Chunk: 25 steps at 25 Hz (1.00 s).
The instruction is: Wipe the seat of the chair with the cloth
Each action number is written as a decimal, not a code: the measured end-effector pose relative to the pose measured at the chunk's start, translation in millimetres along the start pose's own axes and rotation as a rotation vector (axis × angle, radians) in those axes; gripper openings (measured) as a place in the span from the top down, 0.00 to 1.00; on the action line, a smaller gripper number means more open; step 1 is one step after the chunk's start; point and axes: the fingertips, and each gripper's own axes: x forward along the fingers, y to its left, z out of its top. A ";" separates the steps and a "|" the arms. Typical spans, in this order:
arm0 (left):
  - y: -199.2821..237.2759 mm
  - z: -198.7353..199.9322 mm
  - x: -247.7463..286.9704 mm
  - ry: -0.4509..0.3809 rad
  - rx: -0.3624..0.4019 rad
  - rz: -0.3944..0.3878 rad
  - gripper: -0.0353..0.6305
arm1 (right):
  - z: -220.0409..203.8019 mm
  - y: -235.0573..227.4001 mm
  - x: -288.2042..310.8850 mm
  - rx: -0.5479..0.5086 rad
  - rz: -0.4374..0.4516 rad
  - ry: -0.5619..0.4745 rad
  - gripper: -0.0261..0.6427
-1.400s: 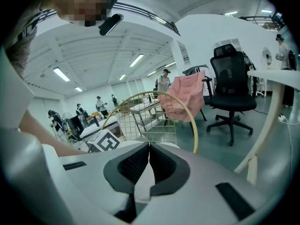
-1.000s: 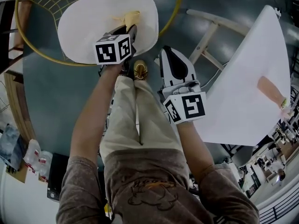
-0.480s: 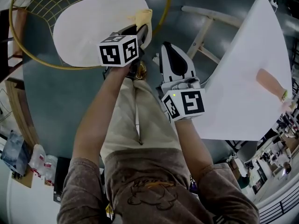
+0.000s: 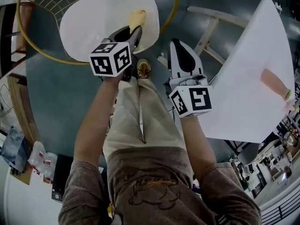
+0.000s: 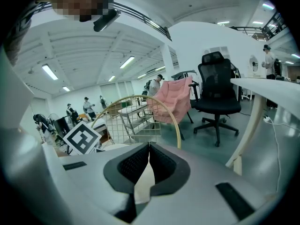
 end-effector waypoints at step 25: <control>178.5 2.4 -219.2 -0.217 -0.118 0.355 0.83 | -13.5 92.8 24.9 -0.098 0.181 0.066 0.92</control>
